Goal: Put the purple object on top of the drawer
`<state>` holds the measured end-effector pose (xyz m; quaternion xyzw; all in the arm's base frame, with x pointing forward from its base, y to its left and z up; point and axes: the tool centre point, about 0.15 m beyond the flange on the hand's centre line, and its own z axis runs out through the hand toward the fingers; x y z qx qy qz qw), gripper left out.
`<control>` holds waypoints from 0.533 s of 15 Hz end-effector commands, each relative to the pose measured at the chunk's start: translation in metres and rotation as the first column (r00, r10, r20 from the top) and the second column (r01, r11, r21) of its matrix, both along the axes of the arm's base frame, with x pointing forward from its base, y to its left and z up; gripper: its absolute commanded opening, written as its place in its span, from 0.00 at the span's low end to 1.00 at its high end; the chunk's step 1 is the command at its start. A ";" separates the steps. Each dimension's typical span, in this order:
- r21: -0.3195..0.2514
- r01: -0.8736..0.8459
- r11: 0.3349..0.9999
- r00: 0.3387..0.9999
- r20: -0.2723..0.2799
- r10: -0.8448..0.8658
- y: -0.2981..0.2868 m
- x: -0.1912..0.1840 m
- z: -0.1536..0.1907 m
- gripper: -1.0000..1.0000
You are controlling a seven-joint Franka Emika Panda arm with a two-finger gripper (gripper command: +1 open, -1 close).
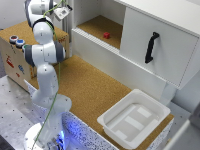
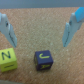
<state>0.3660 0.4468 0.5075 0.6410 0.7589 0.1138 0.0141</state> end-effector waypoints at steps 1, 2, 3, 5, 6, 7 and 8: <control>-0.073 -0.029 0.997 0.996 -0.085 0.023 -0.038 -0.034 0.006 1.00; -0.092 -0.015 0.996 0.995 -0.095 0.006 -0.046 -0.046 0.016 1.00; -0.116 -0.006 0.993 0.995 -0.096 -0.005 -0.050 -0.056 0.025 1.00; -0.144 0.013 0.989 0.996 -0.086 -0.026 -0.052 -0.074 0.033 1.00; -0.148 0.038 0.988 0.995 -0.086 -0.051 -0.051 -0.086 0.034 1.00; -0.137 0.072 0.988 0.993 -0.088 -0.085 -0.049 -0.097 0.034 1.00; -0.112 0.108 0.988 0.988 -0.099 -0.119 -0.046 -0.107 0.033 1.00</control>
